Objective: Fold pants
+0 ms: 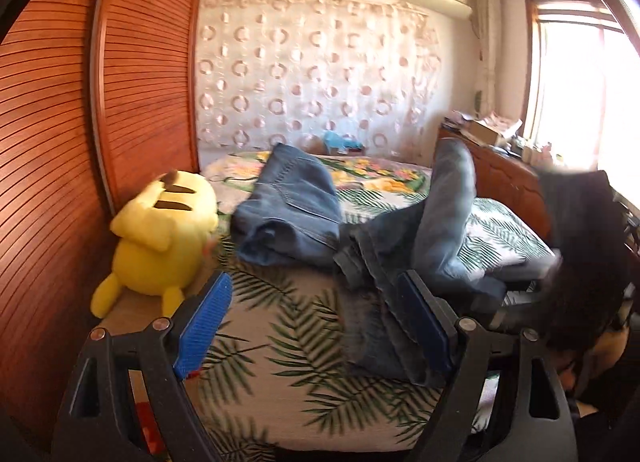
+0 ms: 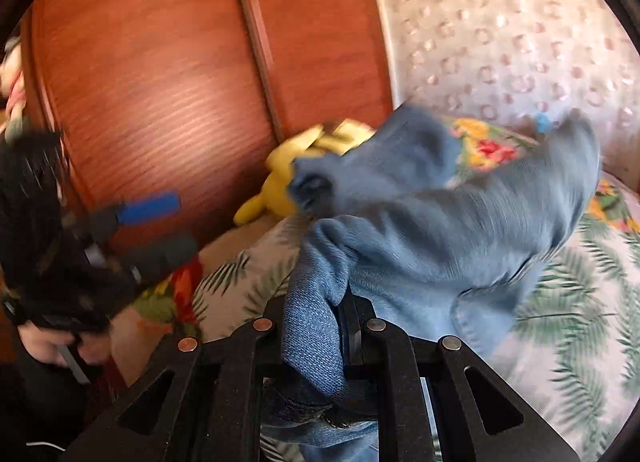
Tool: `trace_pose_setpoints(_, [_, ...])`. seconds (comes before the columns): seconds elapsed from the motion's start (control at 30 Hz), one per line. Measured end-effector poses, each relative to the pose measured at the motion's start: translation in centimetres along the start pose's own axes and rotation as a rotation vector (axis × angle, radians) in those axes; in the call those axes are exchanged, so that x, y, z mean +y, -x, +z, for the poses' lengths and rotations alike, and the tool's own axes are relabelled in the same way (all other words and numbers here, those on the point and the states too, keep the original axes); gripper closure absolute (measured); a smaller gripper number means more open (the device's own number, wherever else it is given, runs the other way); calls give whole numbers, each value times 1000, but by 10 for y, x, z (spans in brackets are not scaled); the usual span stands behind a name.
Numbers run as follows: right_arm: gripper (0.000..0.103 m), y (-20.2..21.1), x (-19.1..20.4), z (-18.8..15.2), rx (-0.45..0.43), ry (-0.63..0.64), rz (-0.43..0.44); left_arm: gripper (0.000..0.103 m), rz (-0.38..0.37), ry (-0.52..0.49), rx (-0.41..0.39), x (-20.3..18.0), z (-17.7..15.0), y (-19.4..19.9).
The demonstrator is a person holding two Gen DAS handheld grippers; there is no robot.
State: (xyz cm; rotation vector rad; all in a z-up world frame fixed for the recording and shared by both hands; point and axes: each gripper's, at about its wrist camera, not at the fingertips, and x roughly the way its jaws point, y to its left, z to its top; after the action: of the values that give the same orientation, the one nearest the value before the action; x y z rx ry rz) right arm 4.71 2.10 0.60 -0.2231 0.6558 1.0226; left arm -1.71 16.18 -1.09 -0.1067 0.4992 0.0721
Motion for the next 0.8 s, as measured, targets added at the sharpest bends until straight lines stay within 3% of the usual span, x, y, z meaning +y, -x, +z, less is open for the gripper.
trace_pose_setpoints(0.13, [89, -51, -1, -14, 127, 8, 47, 18, 21, 11, 0, 12, 0, 1])
trace_pose_setpoints(0.3, [89, -64, -2, -9, 142, 12, 42, 18, 22, 16, 8, 12, -4, -1])
trace_pose_setpoints(0.43, [84, -38, 11, -3, 127, 14, 12, 18, 9, 8, 15, 5, -6, -3])
trace_pose_setpoints(0.63, [54, 40, 7, 13, -28, 26, -41, 18, -15, -20, 26, -11, -8, -9])
trace_pose_setpoints(0.8, [52, 64, -21, 16, -95, -11, -161, 18, -58, -41, 31, -28, -5, -18])
